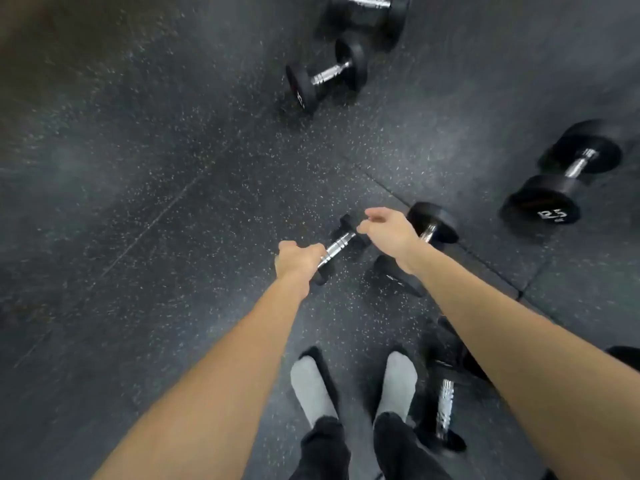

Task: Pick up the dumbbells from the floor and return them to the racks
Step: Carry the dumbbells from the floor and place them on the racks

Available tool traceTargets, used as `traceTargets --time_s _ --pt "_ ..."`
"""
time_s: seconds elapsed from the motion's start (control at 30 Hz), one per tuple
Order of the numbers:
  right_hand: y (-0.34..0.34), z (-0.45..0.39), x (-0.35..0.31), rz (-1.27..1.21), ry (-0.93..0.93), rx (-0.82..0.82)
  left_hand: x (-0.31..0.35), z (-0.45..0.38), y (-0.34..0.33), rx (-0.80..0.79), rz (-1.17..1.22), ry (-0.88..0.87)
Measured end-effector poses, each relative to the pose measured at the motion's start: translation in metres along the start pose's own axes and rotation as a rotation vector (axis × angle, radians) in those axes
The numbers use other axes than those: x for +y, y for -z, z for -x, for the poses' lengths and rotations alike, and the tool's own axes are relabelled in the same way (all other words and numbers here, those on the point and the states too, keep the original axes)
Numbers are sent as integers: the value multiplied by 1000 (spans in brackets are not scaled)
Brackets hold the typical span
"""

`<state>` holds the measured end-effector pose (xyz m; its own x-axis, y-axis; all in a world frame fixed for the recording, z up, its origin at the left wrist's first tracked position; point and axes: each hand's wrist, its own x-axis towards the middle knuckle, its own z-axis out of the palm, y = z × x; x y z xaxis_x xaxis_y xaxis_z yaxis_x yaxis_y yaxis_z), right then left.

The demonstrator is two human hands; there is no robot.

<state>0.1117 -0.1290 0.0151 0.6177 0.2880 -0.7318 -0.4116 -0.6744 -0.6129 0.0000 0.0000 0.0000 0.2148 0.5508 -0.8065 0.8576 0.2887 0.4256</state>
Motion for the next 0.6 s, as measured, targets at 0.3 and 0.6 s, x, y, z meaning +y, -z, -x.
traceTargets --time_s 0.3,0.6 --pt "-52 -141 82 384 133 86 -59 -147 -79 47 187 237" --pt "-66 -232 105 575 46 -21 -100 -205 -89 30 99 260"
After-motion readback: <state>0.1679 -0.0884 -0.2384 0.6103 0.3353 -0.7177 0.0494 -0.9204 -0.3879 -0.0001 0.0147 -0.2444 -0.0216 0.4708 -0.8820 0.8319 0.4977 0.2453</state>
